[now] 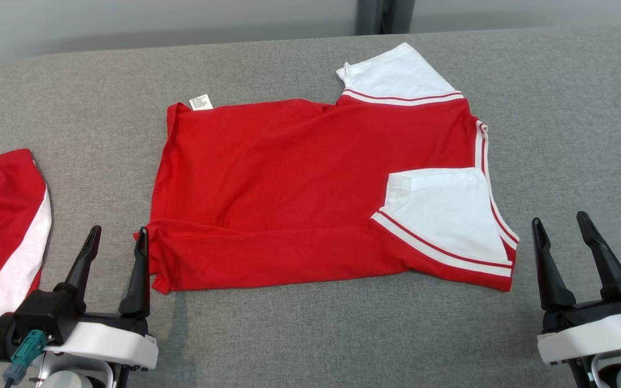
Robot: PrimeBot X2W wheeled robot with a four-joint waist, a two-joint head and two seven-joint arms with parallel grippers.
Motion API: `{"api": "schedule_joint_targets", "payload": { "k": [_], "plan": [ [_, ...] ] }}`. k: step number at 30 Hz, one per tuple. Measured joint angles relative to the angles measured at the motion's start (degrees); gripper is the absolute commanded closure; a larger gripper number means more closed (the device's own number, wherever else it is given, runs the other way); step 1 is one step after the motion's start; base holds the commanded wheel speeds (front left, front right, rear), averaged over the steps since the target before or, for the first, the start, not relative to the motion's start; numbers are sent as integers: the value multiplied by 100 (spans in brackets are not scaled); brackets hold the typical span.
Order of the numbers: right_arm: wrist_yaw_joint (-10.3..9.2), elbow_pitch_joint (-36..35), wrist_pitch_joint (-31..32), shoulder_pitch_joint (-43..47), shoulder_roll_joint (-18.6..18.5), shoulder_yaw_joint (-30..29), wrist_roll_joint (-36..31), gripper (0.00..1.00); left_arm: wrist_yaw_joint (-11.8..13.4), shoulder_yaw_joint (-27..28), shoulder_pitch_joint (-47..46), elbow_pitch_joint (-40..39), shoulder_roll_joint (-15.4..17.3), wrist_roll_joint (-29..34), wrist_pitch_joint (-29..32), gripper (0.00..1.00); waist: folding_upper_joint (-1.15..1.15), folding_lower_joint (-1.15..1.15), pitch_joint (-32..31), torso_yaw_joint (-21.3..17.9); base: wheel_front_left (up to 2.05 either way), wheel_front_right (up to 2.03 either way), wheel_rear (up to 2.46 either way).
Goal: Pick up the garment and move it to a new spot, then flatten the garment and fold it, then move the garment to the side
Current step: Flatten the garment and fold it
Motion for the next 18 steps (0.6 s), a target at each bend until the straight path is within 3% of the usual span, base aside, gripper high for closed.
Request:
{"api": "schedule_joint_targets", "payload": {
  "k": [18],
  "plan": [
    [0, 1068, 510, -326, 151, 367, 433, 0, -539, -348, -404, 1376, -312, -361, 182, 0, 0, 0, 646, 62, 0, 0, 0]
  ]
}}
